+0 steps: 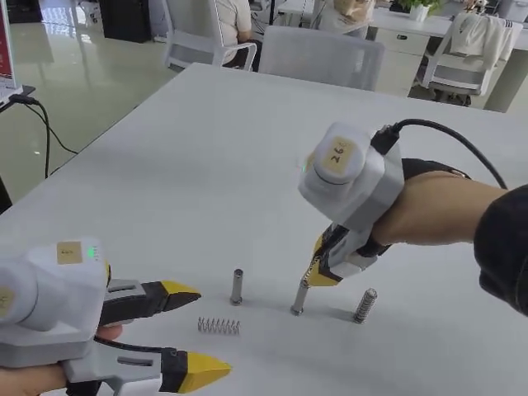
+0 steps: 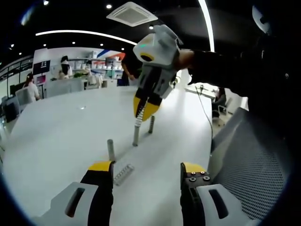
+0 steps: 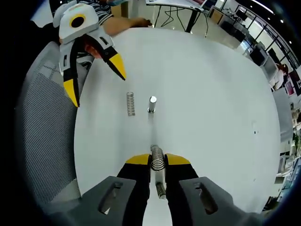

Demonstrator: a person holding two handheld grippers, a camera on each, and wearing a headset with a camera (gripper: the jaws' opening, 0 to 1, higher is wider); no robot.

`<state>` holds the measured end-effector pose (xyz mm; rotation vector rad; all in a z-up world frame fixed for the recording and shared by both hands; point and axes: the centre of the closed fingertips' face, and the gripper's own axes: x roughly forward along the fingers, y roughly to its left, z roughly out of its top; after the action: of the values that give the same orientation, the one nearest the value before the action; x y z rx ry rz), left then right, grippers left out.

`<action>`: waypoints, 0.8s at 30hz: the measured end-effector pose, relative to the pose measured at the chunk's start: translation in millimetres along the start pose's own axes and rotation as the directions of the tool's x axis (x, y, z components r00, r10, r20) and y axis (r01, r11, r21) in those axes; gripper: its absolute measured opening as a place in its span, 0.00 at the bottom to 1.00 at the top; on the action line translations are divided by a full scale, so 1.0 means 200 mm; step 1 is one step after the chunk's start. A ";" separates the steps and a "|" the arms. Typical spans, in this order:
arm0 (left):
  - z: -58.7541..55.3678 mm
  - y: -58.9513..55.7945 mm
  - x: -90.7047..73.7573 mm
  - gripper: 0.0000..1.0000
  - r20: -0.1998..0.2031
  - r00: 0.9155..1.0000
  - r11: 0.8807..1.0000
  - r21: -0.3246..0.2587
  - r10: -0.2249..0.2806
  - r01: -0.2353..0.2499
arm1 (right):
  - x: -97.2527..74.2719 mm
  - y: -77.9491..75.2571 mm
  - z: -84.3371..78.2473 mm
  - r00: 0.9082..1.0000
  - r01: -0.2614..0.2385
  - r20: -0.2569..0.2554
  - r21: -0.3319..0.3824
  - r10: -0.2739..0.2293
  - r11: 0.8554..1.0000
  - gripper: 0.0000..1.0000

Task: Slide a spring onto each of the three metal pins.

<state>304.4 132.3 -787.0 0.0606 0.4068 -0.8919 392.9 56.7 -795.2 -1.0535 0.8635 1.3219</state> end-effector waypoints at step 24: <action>0.00 0.00 -0.01 0.51 0.000 1.000 1.000 -0.001 0.012 -0.012 | 0.15 0.01 -0.02 0.996 -0.029 -0.085 -0.013 0.028 0.999 0.08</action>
<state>303.5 133.7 -786.9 0.0617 0.4068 -0.8797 393.6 61.8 -825.6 -1.1186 0.9369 1.3164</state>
